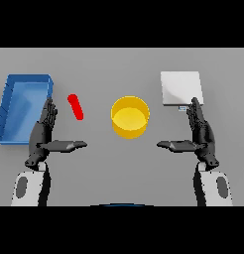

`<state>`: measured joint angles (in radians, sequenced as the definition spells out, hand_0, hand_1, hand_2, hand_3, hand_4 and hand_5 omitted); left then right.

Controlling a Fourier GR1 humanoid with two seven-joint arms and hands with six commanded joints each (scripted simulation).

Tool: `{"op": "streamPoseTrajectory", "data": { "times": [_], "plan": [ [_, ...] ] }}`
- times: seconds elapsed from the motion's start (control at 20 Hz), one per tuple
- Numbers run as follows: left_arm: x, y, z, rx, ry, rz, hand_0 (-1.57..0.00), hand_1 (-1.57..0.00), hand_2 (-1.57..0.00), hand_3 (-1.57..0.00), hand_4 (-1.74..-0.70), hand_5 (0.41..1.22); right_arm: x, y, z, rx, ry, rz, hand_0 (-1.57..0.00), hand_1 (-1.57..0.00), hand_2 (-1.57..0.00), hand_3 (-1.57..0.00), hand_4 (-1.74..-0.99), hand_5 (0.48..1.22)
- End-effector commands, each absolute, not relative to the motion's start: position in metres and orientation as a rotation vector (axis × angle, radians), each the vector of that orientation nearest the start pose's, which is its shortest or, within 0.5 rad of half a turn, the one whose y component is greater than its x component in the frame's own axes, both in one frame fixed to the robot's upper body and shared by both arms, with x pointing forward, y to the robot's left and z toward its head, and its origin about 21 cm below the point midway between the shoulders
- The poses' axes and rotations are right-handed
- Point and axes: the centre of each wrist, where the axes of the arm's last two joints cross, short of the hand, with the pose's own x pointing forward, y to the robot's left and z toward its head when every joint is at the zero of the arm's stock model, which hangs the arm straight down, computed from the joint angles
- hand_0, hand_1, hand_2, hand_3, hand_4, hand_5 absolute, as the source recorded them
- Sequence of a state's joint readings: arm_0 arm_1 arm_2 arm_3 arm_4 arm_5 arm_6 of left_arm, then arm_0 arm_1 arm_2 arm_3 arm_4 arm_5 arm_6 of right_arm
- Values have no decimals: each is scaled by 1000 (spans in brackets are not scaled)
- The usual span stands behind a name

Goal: Pick up the red beaker and tilt it to pour out 1 green nut into yellow bowl. Pick up the yellow bowl and place it on the metallic measuring scale.

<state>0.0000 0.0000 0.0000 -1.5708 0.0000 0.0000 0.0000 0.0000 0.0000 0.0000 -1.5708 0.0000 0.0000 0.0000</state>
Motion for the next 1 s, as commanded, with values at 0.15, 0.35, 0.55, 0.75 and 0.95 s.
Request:
{"op": "streamPoseTrajectory", "data": {
  "times": [0.15, 0.35, 0.55, 0.75, 0.95],
  "plan": [
    [240, 233, -4, 1, -1579, 1, 1, 1, 1, 1, -1141, 660, 247, -225, -3, 1, -1574, 0, 1, 1, 1, 1, -1071, 578],
    [212, 235, 6, 51, -1648, -152, 1, 1, 1, 1, -1143, 660, 233, -223, 8, -175, -1705, 201, 1, 1, 1, 1, -1072, 577],
    [200, 232, 24, 78, -1619, -229, 1, 1, 1, 1, -1136, 657, 221, -220, 10, -250, -1709, 296, 1, 1, 1, 1, -1084, 585],
    [212, 230, 26, 81, -1563, -244, 1, 1, 1, 1, -1137, 649, 223, -219, 18, -194, -1718, 298, 1, 1, 1, 1, -1147, 614],
    [237, 231, 10, 76, -1503, -239, 1, 1, 1, 1, -1158, 645, 221, -219, 13, -135, -1709, 281, 1, 1, 1, 1, -1197, 627]
  ]
}}
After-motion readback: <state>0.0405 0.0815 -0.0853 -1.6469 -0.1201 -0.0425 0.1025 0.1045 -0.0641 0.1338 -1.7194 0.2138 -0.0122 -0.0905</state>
